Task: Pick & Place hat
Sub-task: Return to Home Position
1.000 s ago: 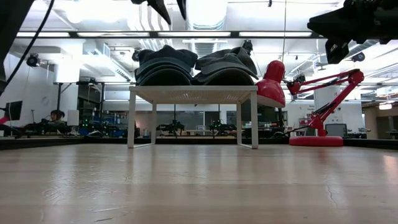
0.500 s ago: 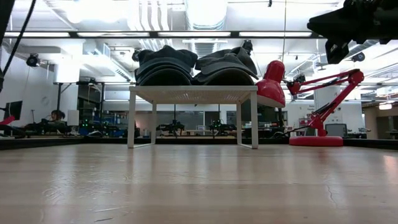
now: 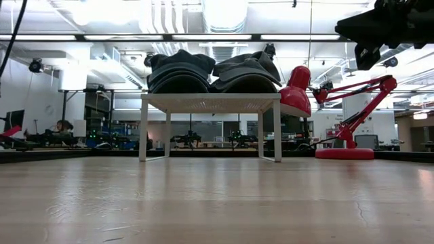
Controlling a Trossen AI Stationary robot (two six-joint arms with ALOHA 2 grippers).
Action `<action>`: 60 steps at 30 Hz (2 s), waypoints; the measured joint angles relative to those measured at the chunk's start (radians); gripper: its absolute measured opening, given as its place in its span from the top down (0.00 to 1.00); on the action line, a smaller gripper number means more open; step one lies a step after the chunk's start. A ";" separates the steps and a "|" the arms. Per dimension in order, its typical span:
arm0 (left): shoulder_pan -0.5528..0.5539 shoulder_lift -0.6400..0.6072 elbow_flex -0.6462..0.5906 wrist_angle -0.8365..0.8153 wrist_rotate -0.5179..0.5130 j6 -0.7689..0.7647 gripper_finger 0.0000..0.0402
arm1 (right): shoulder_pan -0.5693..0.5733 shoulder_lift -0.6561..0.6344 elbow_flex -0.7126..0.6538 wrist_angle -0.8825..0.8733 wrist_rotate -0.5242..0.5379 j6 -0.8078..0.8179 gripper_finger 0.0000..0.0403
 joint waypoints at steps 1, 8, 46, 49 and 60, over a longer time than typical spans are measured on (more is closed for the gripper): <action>-0.007 -0.012 -0.018 0.001 0.000 0.000 0.45 | 0.000 0.000 0.000 0.000 0.000 0.000 0.90; -0.049 -0.128 -0.244 0.113 0.001 -0.020 0.45 | 0.000 0.000 0.000 0.000 0.000 0.000 0.90; -0.093 -1.179 -1.824 1.283 0.312 0.132 0.45 | 0.000 0.000 0.000 0.019 -0.082 0.070 0.90; -0.093 -1.233 -1.876 1.286 0.312 0.117 0.45 | 0.000 0.000 0.000 0.018 -0.082 0.053 0.90; -0.093 -1.397 -2.020 1.328 0.311 0.121 0.45 | 0.000 -0.001 0.000 0.061 -0.081 -0.048 0.90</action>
